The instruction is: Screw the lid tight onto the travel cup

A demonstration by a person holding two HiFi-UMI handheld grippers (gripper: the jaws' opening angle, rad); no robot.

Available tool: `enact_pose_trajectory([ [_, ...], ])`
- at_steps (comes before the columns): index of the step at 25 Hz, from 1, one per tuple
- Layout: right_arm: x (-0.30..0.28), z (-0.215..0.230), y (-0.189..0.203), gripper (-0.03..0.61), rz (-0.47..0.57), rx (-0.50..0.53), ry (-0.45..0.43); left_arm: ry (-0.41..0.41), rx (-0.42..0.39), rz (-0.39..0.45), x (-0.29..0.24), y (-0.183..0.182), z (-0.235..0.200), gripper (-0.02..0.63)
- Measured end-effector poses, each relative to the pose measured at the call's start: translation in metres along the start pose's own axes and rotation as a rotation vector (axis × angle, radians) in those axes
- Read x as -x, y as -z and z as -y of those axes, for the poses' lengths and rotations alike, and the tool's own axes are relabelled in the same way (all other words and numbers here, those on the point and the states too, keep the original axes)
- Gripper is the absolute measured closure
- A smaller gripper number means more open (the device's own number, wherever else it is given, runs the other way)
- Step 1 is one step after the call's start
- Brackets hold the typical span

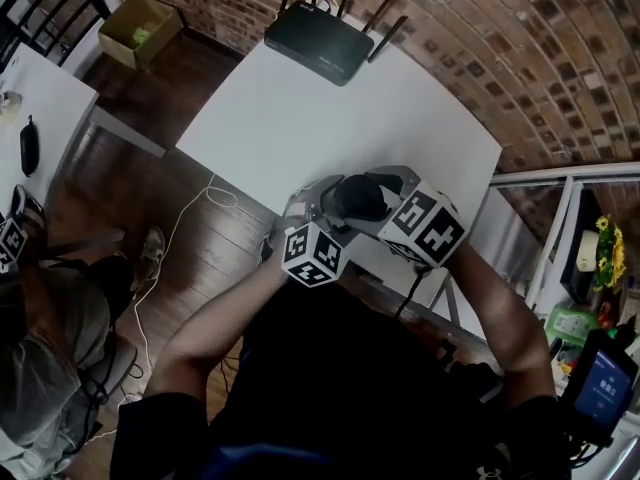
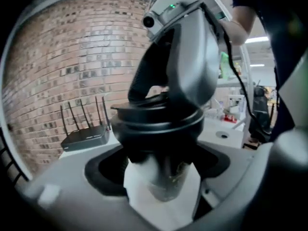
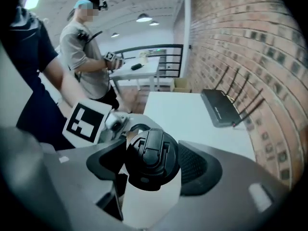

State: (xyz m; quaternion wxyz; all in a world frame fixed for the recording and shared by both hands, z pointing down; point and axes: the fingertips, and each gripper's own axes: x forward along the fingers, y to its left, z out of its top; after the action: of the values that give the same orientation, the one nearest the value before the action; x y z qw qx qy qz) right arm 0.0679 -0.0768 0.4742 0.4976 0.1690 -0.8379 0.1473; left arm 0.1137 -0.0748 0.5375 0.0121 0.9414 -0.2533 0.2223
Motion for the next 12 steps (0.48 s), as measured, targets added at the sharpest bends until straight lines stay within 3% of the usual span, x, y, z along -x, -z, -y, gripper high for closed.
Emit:
enact_pose_trajectory([
  [2,0.002,-0.001,0.000,0.236,0.047,-0.105,0.053,-0.091,0.047,0.010,0.002,0.000,0.000,0.203],
  [4,0.001,-0.002,-0.001,0.236,0.052,-0.098,0.062,-0.080,0.084,0.017,0.005,-0.001,0.001,0.202],
  [7,0.001,-0.010,-0.005,0.236,0.017,0.087,-0.038,0.089,0.057,0.023,0.013,-0.004,0.003,0.198],
  [10,0.002,-0.016,-0.011,0.228,0.007,0.308,-0.141,0.216,-0.101,-0.008,0.015,-0.004,0.005,0.195],
  [12,0.001,-0.014,-0.011,0.171,-0.025,0.356,-0.141,0.243,-0.160,-0.024,0.012,-0.004,0.005,0.198],
])
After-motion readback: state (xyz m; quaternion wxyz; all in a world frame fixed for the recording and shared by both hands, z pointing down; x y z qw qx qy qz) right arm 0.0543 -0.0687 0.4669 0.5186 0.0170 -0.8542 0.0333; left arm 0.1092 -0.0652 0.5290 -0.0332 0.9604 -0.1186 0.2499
